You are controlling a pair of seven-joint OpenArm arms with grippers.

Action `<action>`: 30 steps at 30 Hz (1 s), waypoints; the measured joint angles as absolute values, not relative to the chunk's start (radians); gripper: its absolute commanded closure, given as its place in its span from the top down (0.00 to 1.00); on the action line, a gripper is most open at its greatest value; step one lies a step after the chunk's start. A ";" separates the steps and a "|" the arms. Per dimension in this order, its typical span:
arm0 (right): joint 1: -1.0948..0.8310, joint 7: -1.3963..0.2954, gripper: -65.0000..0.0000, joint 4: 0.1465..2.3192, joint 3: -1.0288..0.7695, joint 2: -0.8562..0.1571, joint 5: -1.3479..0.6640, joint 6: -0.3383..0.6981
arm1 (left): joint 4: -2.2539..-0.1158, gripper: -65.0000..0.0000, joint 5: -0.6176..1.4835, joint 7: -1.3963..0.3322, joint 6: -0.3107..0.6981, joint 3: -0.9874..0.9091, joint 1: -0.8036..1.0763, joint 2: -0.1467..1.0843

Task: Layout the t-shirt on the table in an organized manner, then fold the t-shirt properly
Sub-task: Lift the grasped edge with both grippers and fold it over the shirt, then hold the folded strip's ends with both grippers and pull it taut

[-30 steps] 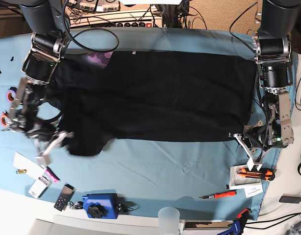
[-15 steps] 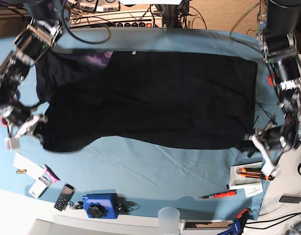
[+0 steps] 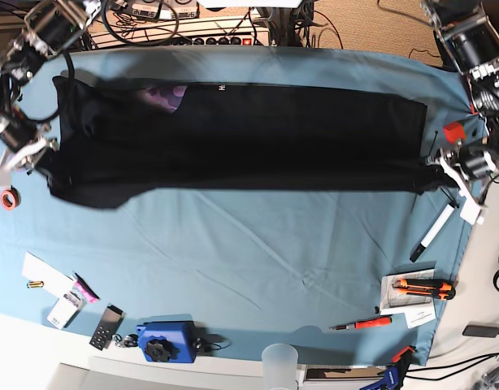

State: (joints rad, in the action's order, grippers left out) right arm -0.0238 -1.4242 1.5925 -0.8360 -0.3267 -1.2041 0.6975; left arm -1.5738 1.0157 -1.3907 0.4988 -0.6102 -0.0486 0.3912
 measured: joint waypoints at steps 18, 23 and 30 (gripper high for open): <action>-0.205 -1.421 0.00 1.592 -0.851 -0.326 -1.203 0.697 | -1.573 0.00 1.042 -1.341 0.551 -0.610 0.122 0.390; -0.205 -1.421 0.00 1.592 -0.851 -0.326 -1.203 0.697 | -1.573 0.21 1.042 -1.341 0.600 -0.610 0.122 0.391; -0.205 -1.421 0.00 1.592 -0.851 -0.326 -1.202 0.697 | -1.573 0.11 1.038 -1.337 0.573 -0.611 0.122 0.391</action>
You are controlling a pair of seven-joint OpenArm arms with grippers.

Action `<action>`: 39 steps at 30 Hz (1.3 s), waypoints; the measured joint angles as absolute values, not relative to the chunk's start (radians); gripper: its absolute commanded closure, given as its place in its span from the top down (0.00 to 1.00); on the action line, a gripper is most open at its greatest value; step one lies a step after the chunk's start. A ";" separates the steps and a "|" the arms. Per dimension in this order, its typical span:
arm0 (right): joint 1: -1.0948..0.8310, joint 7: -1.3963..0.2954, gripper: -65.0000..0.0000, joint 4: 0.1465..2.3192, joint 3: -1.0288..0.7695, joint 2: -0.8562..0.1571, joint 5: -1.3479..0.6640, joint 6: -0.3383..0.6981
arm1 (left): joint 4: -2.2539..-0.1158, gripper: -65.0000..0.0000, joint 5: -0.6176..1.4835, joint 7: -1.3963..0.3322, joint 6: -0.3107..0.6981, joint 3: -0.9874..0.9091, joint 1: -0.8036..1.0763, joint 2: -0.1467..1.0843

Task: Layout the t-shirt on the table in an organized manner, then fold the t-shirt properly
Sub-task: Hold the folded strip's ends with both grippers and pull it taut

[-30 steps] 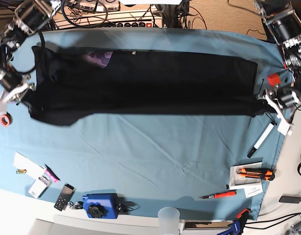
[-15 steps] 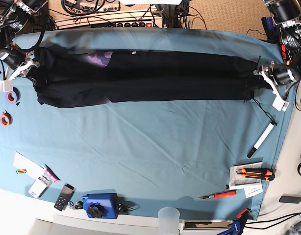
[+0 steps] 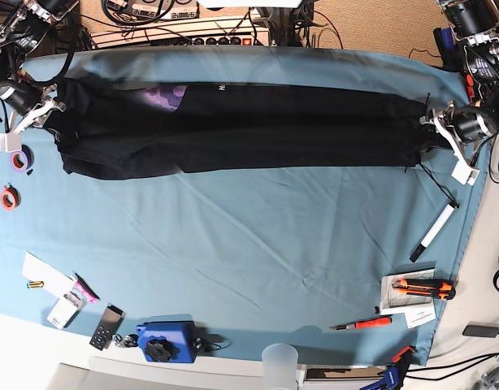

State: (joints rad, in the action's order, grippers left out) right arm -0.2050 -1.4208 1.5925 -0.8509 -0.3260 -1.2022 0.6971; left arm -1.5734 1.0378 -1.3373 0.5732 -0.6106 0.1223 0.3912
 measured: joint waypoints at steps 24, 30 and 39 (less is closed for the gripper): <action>-0.205 -1.421 0.00 1.592 -0.851 -0.326 -1.194 0.697 | -1.586 0.39 1.122 -1.406 0.574 -0.612 0.131 0.505; -0.205 -1.420 0.00 1.592 -0.851 -0.326 -1.169 0.697 | -1.710 0.39 1.151 -1.405 0.604 -0.612 0.223 0.505; -0.205 -1.421 0.00 1.592 -0.851 -0.326 -1.169 0.697 | -1.740 0.39 0.969 -1.304 0.623 -0.612 0.334 0.503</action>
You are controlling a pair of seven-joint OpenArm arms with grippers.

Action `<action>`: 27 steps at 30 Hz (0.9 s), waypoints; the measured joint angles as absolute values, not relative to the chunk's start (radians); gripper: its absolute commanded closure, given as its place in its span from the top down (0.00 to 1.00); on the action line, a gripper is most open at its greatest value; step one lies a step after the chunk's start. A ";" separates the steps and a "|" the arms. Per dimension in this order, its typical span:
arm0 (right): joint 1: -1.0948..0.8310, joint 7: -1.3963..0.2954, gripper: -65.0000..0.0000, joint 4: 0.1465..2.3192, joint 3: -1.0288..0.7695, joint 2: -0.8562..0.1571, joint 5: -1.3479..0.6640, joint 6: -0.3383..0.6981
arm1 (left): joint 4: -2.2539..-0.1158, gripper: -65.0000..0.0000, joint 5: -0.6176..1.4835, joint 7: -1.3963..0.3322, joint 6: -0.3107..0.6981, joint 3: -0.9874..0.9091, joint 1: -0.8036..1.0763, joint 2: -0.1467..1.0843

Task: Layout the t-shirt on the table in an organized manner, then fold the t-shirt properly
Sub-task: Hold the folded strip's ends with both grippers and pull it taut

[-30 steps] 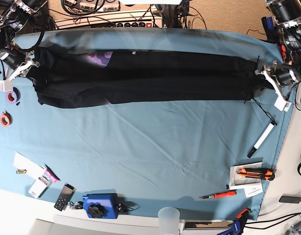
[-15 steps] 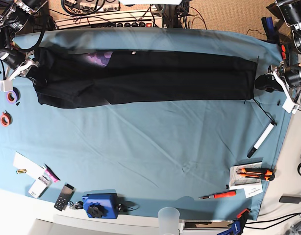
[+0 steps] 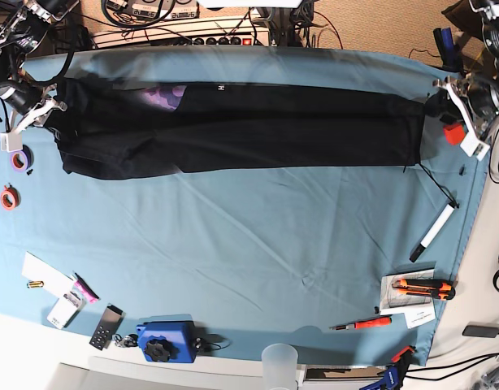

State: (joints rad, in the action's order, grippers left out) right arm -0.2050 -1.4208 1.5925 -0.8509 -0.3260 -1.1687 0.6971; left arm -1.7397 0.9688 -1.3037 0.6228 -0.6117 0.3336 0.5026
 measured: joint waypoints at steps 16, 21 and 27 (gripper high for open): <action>-0.205 -1.420 0.00 1.592 -0.851 -0.326 -1.169 0.697 | -1.740 0.12 0.949 -1.296 0.646 -0.610 0.332 0.427; -0.205 -1.421 0.00 1.592 -0.851 -0.326 -1.168 0.697 | -1.740 0.00 0.883 -1.287 0.612 -0.610 0.332 0.427; -0.205 -1.421 0.00 1.592 -0.851 -0.326 -1.169 0.697 | -1.740 0.00 0.857 -1.270 0.611 -0.610 0.332 0.427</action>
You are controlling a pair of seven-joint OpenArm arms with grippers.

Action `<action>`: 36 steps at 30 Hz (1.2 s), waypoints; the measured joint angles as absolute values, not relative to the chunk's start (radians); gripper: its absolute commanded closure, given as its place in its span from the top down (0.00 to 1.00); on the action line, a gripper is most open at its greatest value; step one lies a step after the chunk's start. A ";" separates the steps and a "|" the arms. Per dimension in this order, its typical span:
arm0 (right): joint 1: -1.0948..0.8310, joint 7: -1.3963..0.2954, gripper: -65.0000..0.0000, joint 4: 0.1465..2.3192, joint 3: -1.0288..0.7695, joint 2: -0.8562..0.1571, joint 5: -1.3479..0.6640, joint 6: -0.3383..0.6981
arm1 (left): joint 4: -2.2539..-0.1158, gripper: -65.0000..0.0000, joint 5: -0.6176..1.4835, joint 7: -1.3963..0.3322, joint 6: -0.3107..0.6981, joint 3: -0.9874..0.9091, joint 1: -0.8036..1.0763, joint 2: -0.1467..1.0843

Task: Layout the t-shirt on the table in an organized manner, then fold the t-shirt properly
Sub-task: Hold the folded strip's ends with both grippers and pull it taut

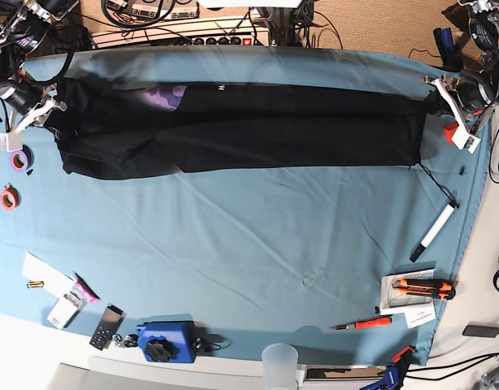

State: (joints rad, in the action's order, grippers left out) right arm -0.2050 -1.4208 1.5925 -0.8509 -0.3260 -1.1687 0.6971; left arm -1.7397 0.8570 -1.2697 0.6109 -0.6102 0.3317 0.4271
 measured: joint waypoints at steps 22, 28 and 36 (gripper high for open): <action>-0.205 -1.420 0.00 1.592 -0.851 -0.326 -1.169 0.697 | -1.740 0.00 0.595 -1.176 0.513 -0.611 0.279 0.430; -0.205 -1.421 0.00 1.592 -0.851 -0.326 -1.169 0.697 | -1.740 0.00 0.595 -1.150 0.513 -0.611 0.261 0.429; -0.205 -1.420 0.00 1.592 -0.851 -0.326 -1.169 0.697 | -1.740 0.50 0.595 -1.150 0.476 -0.611 0.220 0.430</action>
State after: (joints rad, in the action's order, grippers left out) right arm -0.2050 -1.4204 1.5925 -0.8509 -0.3260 -1.1687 0.6971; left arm -1.7397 0.5953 -1.1503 0.4759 -0.6109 0.2203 0.4297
